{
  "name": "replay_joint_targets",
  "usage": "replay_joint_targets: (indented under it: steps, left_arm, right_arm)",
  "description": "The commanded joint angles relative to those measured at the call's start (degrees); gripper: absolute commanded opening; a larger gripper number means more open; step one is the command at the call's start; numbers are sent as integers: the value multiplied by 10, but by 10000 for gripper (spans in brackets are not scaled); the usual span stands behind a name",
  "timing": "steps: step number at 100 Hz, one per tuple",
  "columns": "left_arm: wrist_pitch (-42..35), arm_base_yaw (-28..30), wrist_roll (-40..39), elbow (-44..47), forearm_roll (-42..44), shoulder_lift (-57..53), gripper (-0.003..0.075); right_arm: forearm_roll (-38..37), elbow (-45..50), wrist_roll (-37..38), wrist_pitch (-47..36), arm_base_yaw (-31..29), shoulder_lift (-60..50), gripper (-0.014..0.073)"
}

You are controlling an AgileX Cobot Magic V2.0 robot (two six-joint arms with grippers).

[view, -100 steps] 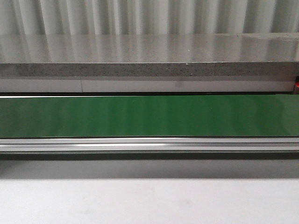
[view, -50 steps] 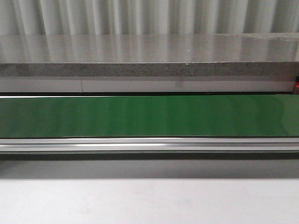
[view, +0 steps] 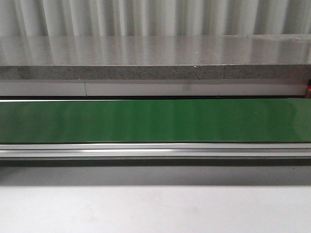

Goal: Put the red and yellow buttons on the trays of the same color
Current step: 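Close the left gripper on the red push-button and lift it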

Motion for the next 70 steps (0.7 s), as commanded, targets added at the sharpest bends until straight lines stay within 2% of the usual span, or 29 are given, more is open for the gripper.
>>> replay_joint_targets:
  steps: [1,46,53,60,70]
  left_arm:
    - [-40,-14,3,1,-7,-23,-20]
    - [-61,-22,6,41,-20,-16,-1]
    - [-60,-22,7,41,-20,-16,66]
    - [-59,-22,17,41,-20,-16,178]
    - [-53,-22,23,41,-23,-16,399]
  right_arm:
    - [5,-14,-5,-30,1,-3,-67]
    - [5,-14,-5,-30,1,-3,-67]
    - [5,-14,-5,-30,1,-3,-67]
    - [5,-14,-5,-30,1,-3,-67]
    - [5,-14,-5,-30,1,-3,-67]
